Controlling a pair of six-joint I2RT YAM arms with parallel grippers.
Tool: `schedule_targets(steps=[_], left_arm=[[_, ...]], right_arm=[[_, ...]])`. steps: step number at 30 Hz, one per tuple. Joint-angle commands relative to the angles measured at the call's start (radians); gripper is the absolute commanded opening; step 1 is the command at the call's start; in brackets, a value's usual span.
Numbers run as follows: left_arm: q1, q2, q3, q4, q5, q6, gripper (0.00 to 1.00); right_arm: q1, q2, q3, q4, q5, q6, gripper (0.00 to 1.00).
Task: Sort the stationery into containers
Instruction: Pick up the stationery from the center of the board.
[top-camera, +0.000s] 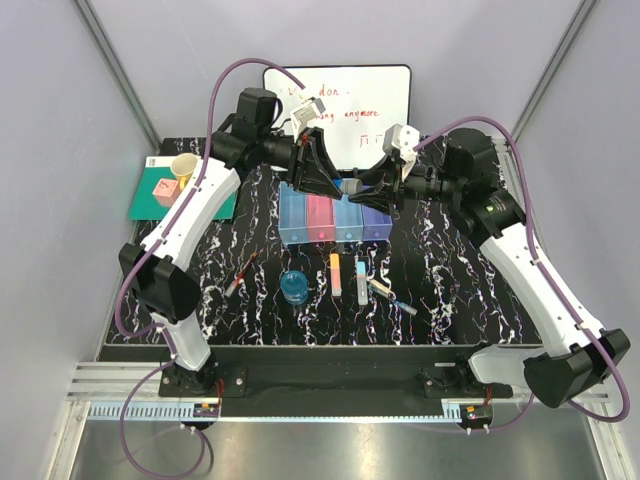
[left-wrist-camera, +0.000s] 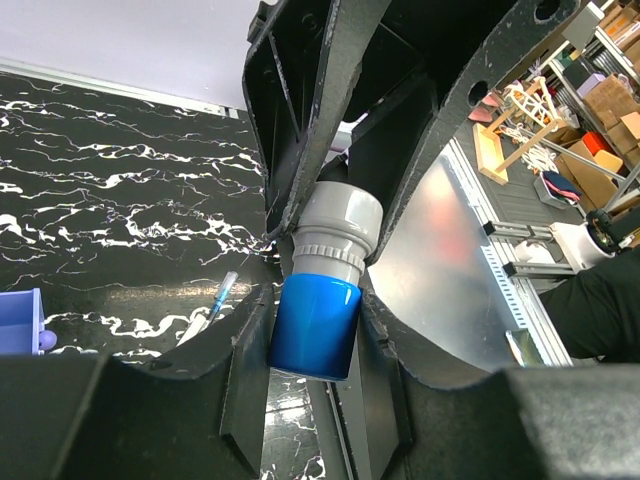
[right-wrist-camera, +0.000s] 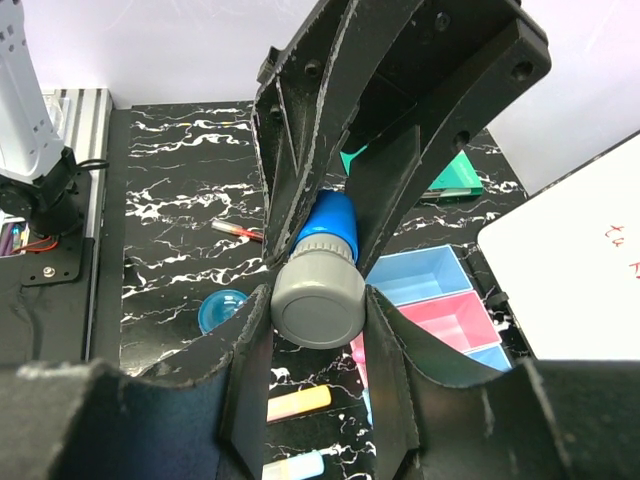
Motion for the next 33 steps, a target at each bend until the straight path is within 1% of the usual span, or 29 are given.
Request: schedule_targets(steps=[1,2,8,10,11,13,14,15,16,17,18,19,20,21,22,23,24,25,26,27,29,30,31,32,33], left_arm=[[-0.012,-0.021,0.033,0.076,0.009,-0.037,0.09],[-0.012,-0.025,0.033,0.08,0.007,-0.068,0.09],[-0.014,-0.035,0.03,0.12,0.001,-0.111,0.05],[-0.012,-0.04,0.024,0.151,0.001,-0.128,0.02],[-0.011,-0.047,0.013,0.171,0.0,-0.16,0.01],[-0.012,-0.06,-0.013,0.287,0.001,-0.221,0.0],[-0.009,-0.073,-0.056,0.347,0.004,-0.312,0.0],[-0.008,-0.083,-0.082,0.504,0.007,-0.374,0.0],[-0.009,-0.095,-0.109,0.607,0.015,-0.446,0.0],[-0.006,-0.1,-0.173,0.731,0.021,-0.64,0.0],[-0.005,-0.101,-0.208,1.033,0.024,-0.758,0.0],[-0.005,-0.092,-0.237,1.189,0.032,-0.881,0.0],[-0.002,-0.08,-0.264,1.32,0.038,-1.086,0.0],[-0.002,-0.063,-0.262,1.501,0.047,-1.167,0.0],[-0.002,-0.025,-0.262,1.596,0.061,-1.25,0.0],[0.003,-0.003,-0.257,1.708,0.067,-1.437,0.0],[0.004,0.02,-0.248,1.913,0.073,-1.53,0.0],[0.004,0.056,-0.236,1.976,0.092,-1.603,0.0],[0.006,0.064,-0.228,2.01,0.096,-1.667,0.0],[0.007,0.066,-0.232,2.016,0.099,-1.665,0.0],[0.012,0.063,-0.243,2.009,0.093,-1.654,0.0],[0.012,0.064,-0.242,2.007,0.095,-1.651,0.0],[0.014,0.064,-0.239,1.999,0.09,-1.637,0.0],[0.015,0.064,-0.237,1.987,0.089,-1.626,0.0],[0.017,0.063,-0.232,1.94,0.086,-1.608,0.0]], right_arm=[[0.008,-0.023,-0.028,0.041,0.034,-0.022,0.0],[0.008,-0.025,-0.033,0.039,0.034,-0.022,0.0],[0.008,-0.029,-0.066,0.044,0.04,-0.029,0.0],[0.008,-0.032,-0.074,0.042,0.043,-0.032,0.0],[0.008,-0.032,-0.077,0.041,0.046,-0.035,0.0],[0.008,-0.034,-0.088,0.042,0.046,-0.036,0.0],[0.008,-0.034,-0.089,0.041,0.046,-0.036,0.0],[0.008,-0.034,-0.097,0.044,0.045,-0.036,0.0],[0.008,-0.035,-0.099,0.045,0.046,-0.036,0.0],[0.008,-0.035,-0.102,0.047,0.048,-0.036,0.0],[0.008,-0.035,-0.103,0.05,0.048,-0.036,0.02],[0.008,-0.037,-0.103,0.05,0.052,-0.036,0.03],[0.008,-0.037,-0.103,0.05,0.055,-0.036,0.06],[0.008,-0.035,-0.103,0.053,0.057,-0.038,0.1],[0.008,-0.037,-0.102,0.053,0.058,-0.039,0.14],[0.008,-0.035,-0.105,0.051,0.058,-0.041,0.2],[0.008,-0.037,-0.105,0.053,0.06,-0.044,0.24],[0.008,-0.037,-0.106,0.053,0.061,-0.044,0.33],[0.008,-0.037,-0.108,0.053,0.061,-0.044,0.44],[0.008,-0.038,-0.111,0.054,0.063,-0.045,0.6],[0.008,-0.041,-0.114,0.058,0.072,-0.047,0.69],[0.008,-0.043,-0.117,0.058,0.077,-0.045,0.83],[0.008,-0.044,-0.117,0.056,0.081,-0.041,0.9],[0.008,-0.044,-0.118,0.059,0.083,-0.041,0.94],[0.008,-0.048,-0.123,0.058,0.086,-0.041,0.96]])
